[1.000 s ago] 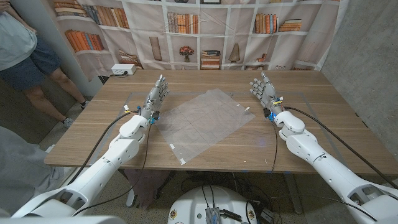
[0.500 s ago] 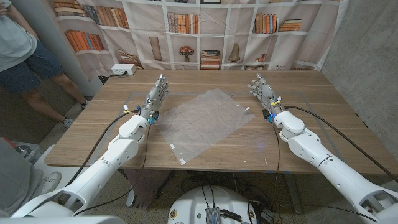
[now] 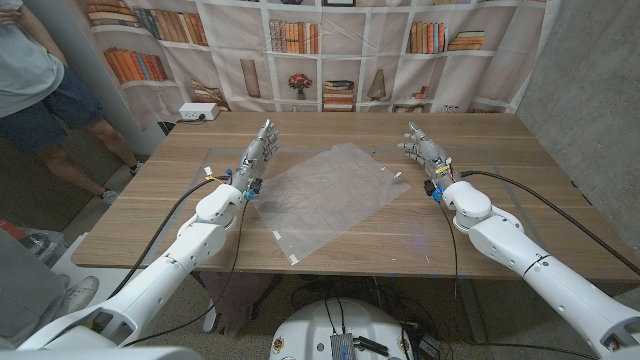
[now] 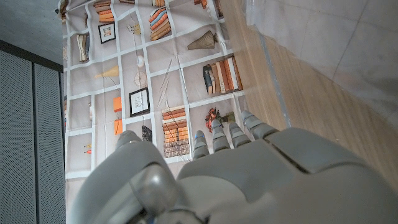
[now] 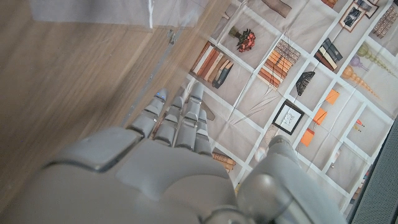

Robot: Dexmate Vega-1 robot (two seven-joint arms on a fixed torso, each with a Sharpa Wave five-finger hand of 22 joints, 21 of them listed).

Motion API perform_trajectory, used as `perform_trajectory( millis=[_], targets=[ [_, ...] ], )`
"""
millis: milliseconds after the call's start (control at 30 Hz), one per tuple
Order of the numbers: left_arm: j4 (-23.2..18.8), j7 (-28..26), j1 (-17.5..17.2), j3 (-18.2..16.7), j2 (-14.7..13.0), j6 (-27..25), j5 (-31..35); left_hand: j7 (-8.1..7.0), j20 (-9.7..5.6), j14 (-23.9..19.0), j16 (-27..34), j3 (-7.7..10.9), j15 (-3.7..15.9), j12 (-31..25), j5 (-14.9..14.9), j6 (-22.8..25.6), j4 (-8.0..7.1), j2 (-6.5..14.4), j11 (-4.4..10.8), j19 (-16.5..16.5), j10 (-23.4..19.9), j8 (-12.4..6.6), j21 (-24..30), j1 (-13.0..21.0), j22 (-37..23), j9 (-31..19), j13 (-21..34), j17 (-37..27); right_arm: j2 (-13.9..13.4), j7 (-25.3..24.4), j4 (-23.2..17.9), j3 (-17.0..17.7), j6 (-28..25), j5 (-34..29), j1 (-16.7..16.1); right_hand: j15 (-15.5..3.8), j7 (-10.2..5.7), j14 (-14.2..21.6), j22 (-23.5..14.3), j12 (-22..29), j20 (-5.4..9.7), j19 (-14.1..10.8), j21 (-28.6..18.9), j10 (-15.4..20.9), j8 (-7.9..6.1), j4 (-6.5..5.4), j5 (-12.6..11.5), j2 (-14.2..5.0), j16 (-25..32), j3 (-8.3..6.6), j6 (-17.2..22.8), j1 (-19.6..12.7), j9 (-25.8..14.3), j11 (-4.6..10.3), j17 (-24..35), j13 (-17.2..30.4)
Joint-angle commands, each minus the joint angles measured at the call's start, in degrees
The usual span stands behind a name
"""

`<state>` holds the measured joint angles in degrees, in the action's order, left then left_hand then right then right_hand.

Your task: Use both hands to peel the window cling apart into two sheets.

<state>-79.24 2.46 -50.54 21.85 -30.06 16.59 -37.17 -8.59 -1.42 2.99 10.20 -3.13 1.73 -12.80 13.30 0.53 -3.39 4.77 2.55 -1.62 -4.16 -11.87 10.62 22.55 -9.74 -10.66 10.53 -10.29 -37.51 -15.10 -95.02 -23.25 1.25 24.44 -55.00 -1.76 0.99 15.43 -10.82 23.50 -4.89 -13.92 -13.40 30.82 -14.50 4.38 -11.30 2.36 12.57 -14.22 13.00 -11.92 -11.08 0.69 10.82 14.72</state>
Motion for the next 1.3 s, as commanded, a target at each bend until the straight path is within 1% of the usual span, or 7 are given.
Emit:
perform_trajectory(
  millis=[33,500,567,700,833,1100,1300],
  targets=[
    [-0.44,1.21,0.41,0.74,-0.13,-0.21,0.14,0.04,0.07,0.50,0.31,-0.06,1.15,0.11,-0.06,0.65,0.27,0.20,-0.23,0.22,-0.02,-0.42,0.30,0.29,-0.29,-0.20,0.32,-0.10,-2.01,-6.73,-6.87,-0.19,-7.96,-5.08,-1.39,-0.95,-0.33,2.49,-0.37,1.68,0.18,-2.38,-0.82,2.23,-0.47,0.56,0.13,-0.11,0.72,-0.12,2.05,-1.16,-0.17,0.38,0.26,0.91],
    [-1.46,2.22,0.76,-0.03,-2.06,-2.07,-0.69,0.23,0.04,0.63,0.32,-0.17,0.97,0.21,-0.30,1.25,0.26,0.28,-0.14,0.43,-0.10,-0.44,0.29,0.35,-0.29,-0.20,0.33,-0.12,-0.45,-11.38,-9.60,-1.10,-14.27,-7.76,-1.36,-4.40,-1.34,12.55,-1.23,3.95,0.11,-9.59,-3.81,2.63,-1.12,0.98,0.19,-1.62,3.60,-0.63,6.74,-1.82,-0.57,0.47,1.86,2.82],
    [-1.88,2.39,0.77,0.11,-2.31,-2.73,-0.83,0.29,0.02,0.65,0.32,-0.19,1.00,0.23,-0.32,1.30,0.26,0.29,-0.21,0.42,-0.11,-0.43,0.30,0.36,-0.29,-0.20,0.33,-0.12,-0.37,-12.45,-10.32,-1.46,-15.84,-8.56,-1.51,-4.53,-0.60,13.36,-1.39,3.84,0.25,-10.31,-4.21,2.50,-1.93,1.22,0.26,-1.51,3.80,-0.63,8.87,-2.03,-0.72,0.26,2.08,2.80],
    [-2.19,2.49,0.59,0.27,-2.29,-3.32,-1.16,0.27,-0.01,0.68,0.32,-0.21,1.00,0.25,-0.38,1.41,0.26,0.32,-0.32,0.44,-0.13,-0.41,0.31,0.38,-0.29,-0.20,0.33,-0.12,-0.96,-14.17,-12.18,-2.00,-18.69,-10.53,-1.96,-5.73,-0.37,17.46,-1.63,4.34,0.83,-12.16,-5.17,5.65,-2.51,1.70,0.29,-1.74,5.32,-0.87,10.77,-2.71,-0.75,-0.22,2.50,1.97],
    [-1.63,2.97,0.89,0.51,-2.06,-2.84,-0.95,0.32,-0.01,0.66,0.34,-0.23,0.94,0.26,-0.42,1.61,0.26,0.33,-0.12,0.47,-0.17,-0.44,0.31,0.39,-0.29,-0.20,0.34,-0.12,-2.15,-13.52,-13.19,-1.78,-18.98,-10.92,-2.89,-7.32,-0.57,23.56,-2.01,4.18,2.69,-17.38,-7.71,8.06,-2.57,2.34,0.36,-2.36,7.85,-1.33,11.74,-3.88,-0.74,0.51,3.40,0.82],
    [-2.47,2.86,0.66,0.42,-2.40,-2.84,-0.82,0.34,-0.04,0.68,0.35,-0.29,0.92,0.30,-0.51,1.81,0.25,0.38,-0.28,0.50,-0.20,-0.41,0.33,0.41,-0.30,-0.20,0.34,-0.13,-3.12,-14.93,-15.79,-0.98,-21.24,-12.03,-4.74,-8.48,-0.45,26.49,-2.57,2.68,3.83,-21.24,-9.89,6.45,-1.91,2.88,0.41,-2.81,9.60,-1.60,10.80,-4.95,-0.72,0.70,4.58,0.19],
    [-2.80,2.61,0.50,0.29,-2.42,-2.91,-0.94,0.34,0.04,0.69,0.36,-0.35,0.85,0.21,-0.59,1.99,0.23,0.41,-0.10,0.52,-0.55,-0.39,0.35,0.41,-0.30,-0.20,0.34,-0.13,-3.52,-15.46,-16.76,-1.09,-22.86,-13.27,-4.98,-10.11,-1.43,29.93,-3.56,2.28,6.03,-26.26,-13.07,7.49,-1.68,3.60,0.49,-1.82,10.38,-1.50,11.04,-5.92,-0.83,1.50,4.59,-0.32]
  ],
)
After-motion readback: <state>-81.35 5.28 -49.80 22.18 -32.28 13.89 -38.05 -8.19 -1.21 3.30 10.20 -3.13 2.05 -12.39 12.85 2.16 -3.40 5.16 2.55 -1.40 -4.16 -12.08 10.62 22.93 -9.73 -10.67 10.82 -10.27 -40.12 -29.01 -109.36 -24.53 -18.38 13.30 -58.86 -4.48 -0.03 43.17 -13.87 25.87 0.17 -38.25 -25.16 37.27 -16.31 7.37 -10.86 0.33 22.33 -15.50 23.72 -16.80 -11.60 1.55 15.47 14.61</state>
